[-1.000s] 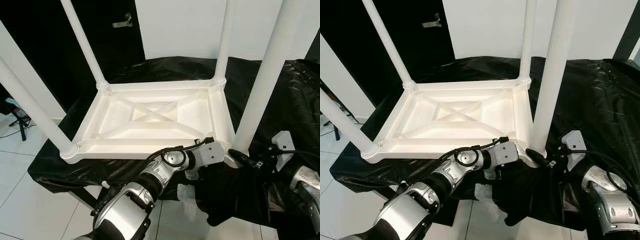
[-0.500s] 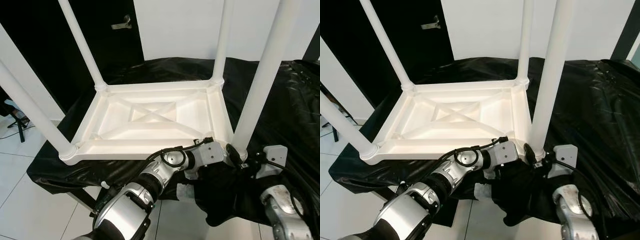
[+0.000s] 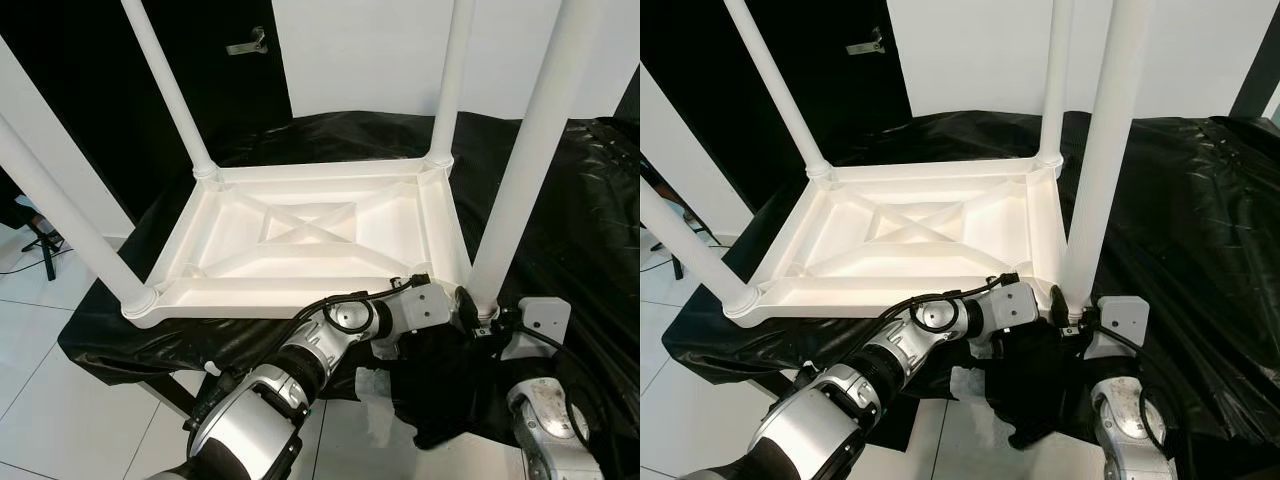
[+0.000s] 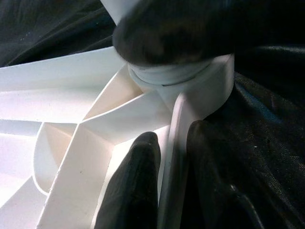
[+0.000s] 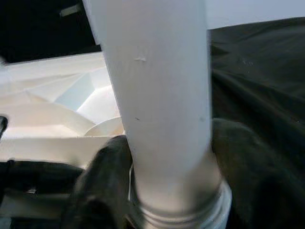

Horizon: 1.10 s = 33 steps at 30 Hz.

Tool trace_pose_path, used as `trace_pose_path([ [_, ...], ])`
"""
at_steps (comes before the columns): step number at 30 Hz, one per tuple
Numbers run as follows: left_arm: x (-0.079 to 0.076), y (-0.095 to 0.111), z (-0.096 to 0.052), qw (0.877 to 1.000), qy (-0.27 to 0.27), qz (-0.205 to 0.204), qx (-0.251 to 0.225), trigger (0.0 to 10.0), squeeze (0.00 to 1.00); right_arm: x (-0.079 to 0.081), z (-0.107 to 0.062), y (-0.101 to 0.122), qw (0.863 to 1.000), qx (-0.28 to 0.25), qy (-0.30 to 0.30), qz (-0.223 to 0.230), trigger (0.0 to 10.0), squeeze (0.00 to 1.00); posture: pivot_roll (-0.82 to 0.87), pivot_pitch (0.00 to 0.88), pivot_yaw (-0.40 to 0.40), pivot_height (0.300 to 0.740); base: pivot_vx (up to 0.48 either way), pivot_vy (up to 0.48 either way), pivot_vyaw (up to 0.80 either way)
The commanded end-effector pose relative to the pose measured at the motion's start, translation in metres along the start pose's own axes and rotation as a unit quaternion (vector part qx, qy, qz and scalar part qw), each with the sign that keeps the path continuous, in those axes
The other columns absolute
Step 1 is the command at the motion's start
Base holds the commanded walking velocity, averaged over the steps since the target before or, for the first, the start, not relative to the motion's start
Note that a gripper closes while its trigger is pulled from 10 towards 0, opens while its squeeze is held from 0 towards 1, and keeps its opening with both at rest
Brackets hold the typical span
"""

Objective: Building children table

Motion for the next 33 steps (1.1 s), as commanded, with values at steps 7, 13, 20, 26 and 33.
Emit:
trace_pose_path([
  [7, -0.048, -0.044, 0.002, 0.994, -0.019, -0.054, 0.094, 10.0, 0.00, -0.002, 0.009, 0.002, 0.994, 0.026, 0.107, -0.027, 10.0, 0.00, 0.02, 0.000, 0.079, 0.740, 0.000, 0.000, 0.00],
  [13, -0.046, -0.045, 0.002, 0.994, -0.012, -0.058, 0.095, 10.0, 0.00, 0.001, 0.013, 0.002, 0.980, 0.055, 0.188, -0.042, 2.6, 0.00, 0.03, 0.000, 0.075, 0.740, 0.000, 0.000, 0.00],
  [20, -0.044, -0.047, 0.001, 0.994, -0.011, -0.057, 0.097, 10.0, 0.00, 0.012, 0.002, -0.009, 0.947, 0.117, 0.297, -0.044, 0.0, 0.00, 0.03, 0.000, 0.079, 0.740, 0.000, 0.000, 0.00],
  [26, -0.045, -0.046, 0.001, 0.994, -0.012, -0.056, 0.096, 10.0, 0.00, 0.000, -0.001, -0.013, 0.939, 0.151, 0.305, -0.051, 0.0, 0.00, 0.03, 0.000, 0.084, 0.740, 0.000, 0.000, 0.00],
  [33, -0.044, -0.047, 0.000, 0.994, -0.012, -0.056, 0.097, 10.0, 0.00, 0.009, 0.004, -0.011, 0.959, 0.112, 0.257, -0.032, 0.0, 0.00, 0.04, 0.000, 0.080, 0.740, 0.000, 0.000, 0.00],
])
Point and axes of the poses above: a point about 5 cm out from each wrist's last joint towards the gripper, its own z axis pointing out of the wrist towards the gripper, its own y axis along the axis of the wrist's last joint, x = y × z, the point moved 6 cm from there along z, pointing out of the wrist towards the gripper, and after that the axes turned 10 degrees about z, right-handed, at the moved point
